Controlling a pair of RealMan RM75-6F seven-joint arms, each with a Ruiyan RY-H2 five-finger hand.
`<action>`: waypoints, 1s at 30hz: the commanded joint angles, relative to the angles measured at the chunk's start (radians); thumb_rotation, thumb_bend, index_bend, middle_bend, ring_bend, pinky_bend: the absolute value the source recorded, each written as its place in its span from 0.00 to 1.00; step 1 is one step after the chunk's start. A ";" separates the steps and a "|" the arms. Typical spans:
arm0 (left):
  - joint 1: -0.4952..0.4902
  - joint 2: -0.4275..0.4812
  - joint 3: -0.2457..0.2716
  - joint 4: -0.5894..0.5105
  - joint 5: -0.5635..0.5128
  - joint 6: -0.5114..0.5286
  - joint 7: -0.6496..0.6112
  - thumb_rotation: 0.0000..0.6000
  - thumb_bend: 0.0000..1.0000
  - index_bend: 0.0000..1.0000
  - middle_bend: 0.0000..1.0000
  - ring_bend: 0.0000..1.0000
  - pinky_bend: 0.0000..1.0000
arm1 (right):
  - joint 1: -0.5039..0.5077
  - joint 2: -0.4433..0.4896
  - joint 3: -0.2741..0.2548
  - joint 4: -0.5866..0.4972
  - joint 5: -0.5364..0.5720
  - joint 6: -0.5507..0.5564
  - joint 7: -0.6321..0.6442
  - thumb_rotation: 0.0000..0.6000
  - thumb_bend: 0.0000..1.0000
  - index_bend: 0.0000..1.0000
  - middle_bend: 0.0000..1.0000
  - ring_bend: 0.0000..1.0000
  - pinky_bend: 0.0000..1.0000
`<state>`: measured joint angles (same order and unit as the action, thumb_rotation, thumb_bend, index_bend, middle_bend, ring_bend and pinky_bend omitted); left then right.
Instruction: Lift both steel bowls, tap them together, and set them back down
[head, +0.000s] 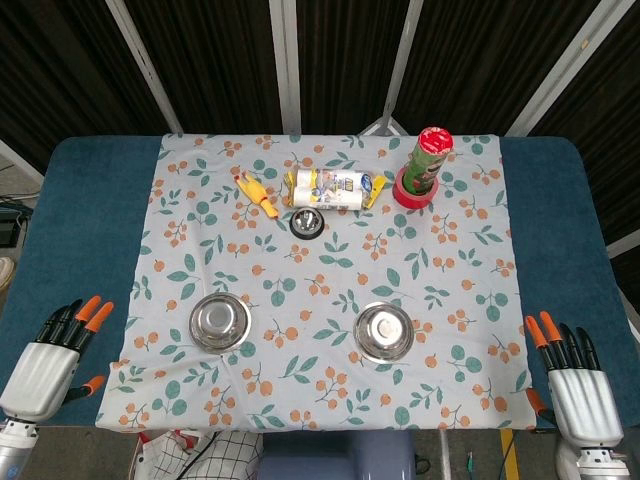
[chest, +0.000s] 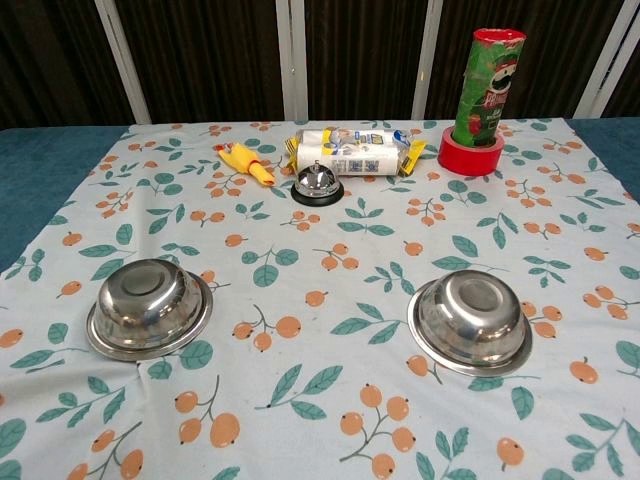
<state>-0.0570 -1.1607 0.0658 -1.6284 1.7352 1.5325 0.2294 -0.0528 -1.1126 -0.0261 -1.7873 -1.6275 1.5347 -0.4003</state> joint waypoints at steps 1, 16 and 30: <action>0.000 0.001 0.002 -0.001 0.000 -0.003 0.001 1.00 0.20 0.00 0.01 0.00 0.10 | -0.001 0.000 -0.002 -0.001 -0.002 0.000 -0.001 1.00 0.31 0.00 0.00 0.00 0.05; -0.118 -0.071 -0.046 -0.071 -0.069 -0.215 0.122 1.00 0.19 0.00 0.02 0.00 0.10 | -0.001 0.005 -0.012 0.000 -0.015 0.000 0.009 1.00 0.31 0.00 0.00 0.00 0.05; -0.336 -0.276 -0.217 -0.114 -0.557 -0.525 0.522 1.00 0.19 0.00 0.02 0.00 0.11 | 0.012 0.016 -0.003 0.001 0.010 -0.021 0.039 1.00 0.31 0.00 0.00 0.00 0.05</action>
<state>-0.3305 -1.3745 -0.1086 -1.7391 1.2744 1.0660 0.6752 -0.0415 -1.0974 -0.0292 -1.7860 -1.6182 1.5142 -0.3620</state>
